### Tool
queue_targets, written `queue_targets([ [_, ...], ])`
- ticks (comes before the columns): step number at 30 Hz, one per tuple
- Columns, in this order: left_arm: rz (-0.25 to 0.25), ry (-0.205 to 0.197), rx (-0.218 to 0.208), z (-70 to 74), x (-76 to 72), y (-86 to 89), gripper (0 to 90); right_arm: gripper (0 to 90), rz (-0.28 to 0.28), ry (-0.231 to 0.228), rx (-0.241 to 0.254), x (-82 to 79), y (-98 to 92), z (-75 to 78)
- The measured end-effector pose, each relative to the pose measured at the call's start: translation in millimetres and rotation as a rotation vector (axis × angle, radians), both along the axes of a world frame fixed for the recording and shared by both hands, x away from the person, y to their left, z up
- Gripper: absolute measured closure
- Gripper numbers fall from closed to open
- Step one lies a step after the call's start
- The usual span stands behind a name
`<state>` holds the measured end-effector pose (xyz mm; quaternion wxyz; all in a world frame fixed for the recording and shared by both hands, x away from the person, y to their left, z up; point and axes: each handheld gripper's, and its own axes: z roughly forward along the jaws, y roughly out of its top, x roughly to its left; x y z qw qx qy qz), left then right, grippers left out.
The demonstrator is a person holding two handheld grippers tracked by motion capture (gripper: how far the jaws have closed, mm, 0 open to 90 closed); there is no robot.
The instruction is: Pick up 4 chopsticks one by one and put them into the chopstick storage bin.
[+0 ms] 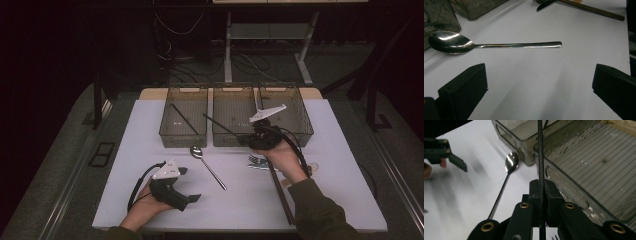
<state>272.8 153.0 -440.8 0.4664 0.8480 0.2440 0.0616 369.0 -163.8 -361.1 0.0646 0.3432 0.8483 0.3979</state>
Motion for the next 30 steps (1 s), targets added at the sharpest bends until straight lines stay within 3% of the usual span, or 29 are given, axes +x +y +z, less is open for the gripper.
queue_targets([
  [14, -0.008, -0.002, 0.011, 0.1, 0.0, -0.7, 0.0, 85.3, -0.007, -0.012, -0.034, 27.2, 34.5, 21.0],
  [30, -0.017, -0.006, -0.003, 1.2, 0.0, -0.7, 0.0, 85.4, -0.028, 0.010, -0.079, 65.4, 77.3, 21.2],
])
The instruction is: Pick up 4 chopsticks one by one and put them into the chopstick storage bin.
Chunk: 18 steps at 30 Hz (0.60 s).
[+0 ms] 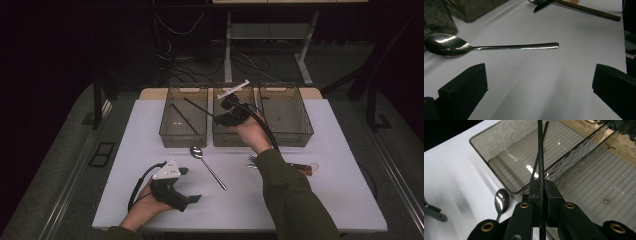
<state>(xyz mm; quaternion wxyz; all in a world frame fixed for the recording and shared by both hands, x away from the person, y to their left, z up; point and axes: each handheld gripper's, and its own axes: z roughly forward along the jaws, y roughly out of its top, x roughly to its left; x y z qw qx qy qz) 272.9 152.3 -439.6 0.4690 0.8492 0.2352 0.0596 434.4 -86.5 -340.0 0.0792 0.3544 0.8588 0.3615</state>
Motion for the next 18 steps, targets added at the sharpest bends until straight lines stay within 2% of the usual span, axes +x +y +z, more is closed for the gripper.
queue_targets([
  [18, -0.003, -0.001, -0.017, 0.6, -0.4, -1.2, 0.0, 85.3, -0.055, 0.037, -0.047, 33.2, 44.8, -2.3],
])
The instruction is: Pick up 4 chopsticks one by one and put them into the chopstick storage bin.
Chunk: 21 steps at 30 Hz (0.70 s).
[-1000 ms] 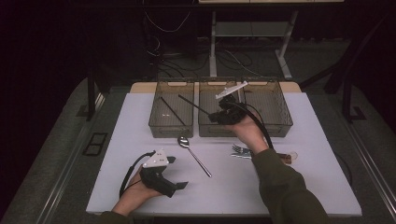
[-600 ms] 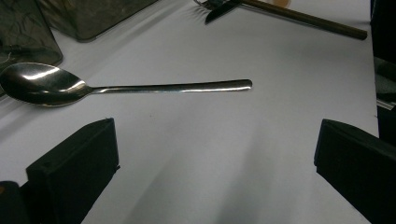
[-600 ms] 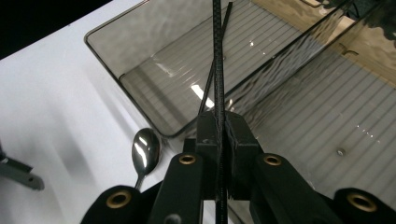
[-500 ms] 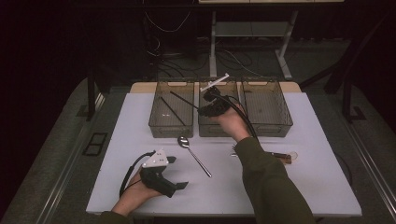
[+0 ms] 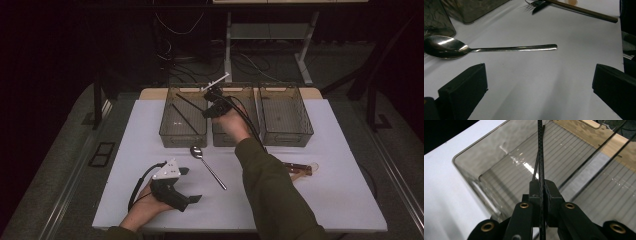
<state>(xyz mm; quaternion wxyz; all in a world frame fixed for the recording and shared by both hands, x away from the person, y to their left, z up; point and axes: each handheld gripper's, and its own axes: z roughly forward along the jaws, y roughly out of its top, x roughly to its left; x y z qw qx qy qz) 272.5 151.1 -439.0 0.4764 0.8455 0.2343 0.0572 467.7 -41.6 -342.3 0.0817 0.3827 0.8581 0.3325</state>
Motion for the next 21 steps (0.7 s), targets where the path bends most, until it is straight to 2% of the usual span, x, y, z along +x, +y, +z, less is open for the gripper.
queue_targets([
  [10, -0.003, -0.002, -0.002, 0.2, -0.3, -0.5, 0.0, 85.3, -0.034, 0.040, -0.025, 18.0, 31.4, -20.4],
  [16, -0.004, -0.005, -0.004, 0.6, 0.3, 0.4, 0.0, 85.3, -0.029, 0.051, -0.028, 19.8, 46.0, -27.1],
  [21, -0.011, -0.004, -0.001, 1.1, 0.3, 0.1, 0.0, 82.5, -0.029, 0.051, -0.031, 19.4, 50.7, -30.7],
])
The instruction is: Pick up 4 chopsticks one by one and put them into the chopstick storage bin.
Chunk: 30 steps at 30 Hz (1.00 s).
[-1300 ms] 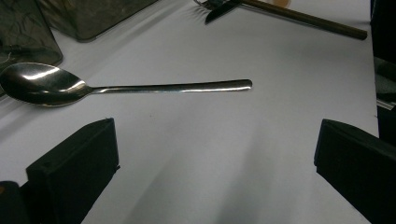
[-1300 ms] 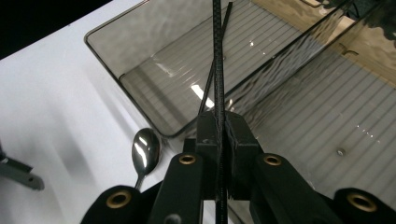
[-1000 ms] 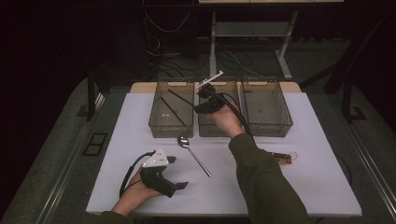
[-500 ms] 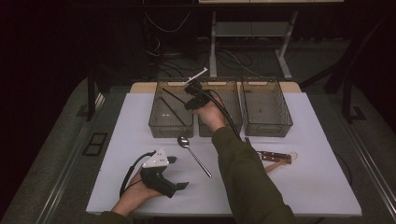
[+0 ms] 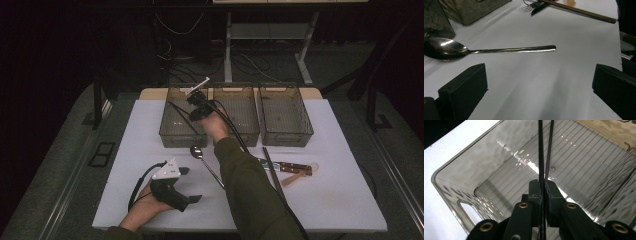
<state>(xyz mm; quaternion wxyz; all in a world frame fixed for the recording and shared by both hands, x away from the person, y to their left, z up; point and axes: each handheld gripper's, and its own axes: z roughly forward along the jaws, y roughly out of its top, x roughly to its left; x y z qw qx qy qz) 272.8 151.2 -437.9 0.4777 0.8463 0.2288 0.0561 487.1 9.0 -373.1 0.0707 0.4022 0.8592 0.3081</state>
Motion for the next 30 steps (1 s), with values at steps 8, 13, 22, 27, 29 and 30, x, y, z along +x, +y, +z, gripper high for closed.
queue_targets([
  [8, -0.002, -0.002, -0.001, -0.1, 0.4, 1.1, 0.0, 62.7, -0.010, -0.042, 0.027, -2.9, -8.4, 11.9],
  [13, 0.002, -0.003, 0.000, -0.3, 0.1, 0.4, 0.0, 53.9, -0.005, -0.065, 0.056, -7.4, -18.3, 22.8],
  [22, 0.003, -0.004, 0.000, -0.1, 0.5, 1.7, 0.0, 42.1, 0.030, -0.109, 0.094, -21.6, -42.1, 33.4],
  [27, 0.003, -0.003, 0.002, -0.3, 1.5, 2.1, 0.0, 37.6, 0.055, -0.124, 0.103, -32.0, -58.0, 38.3],
  [29, 0.003, -0.003, 0.004, -0.1, 1.3, 2.3, 0.0, 35.9, 0.061, -0.122, 0.117, -36.4, -65.1, 40.6],
  [30, 0.002, -0.005, 0.003, 0.0, 1.2, 2.3, 0.0, 35.1, 0.065, -0.121, 0.121, -38.2, -67.7, 41.3],
])
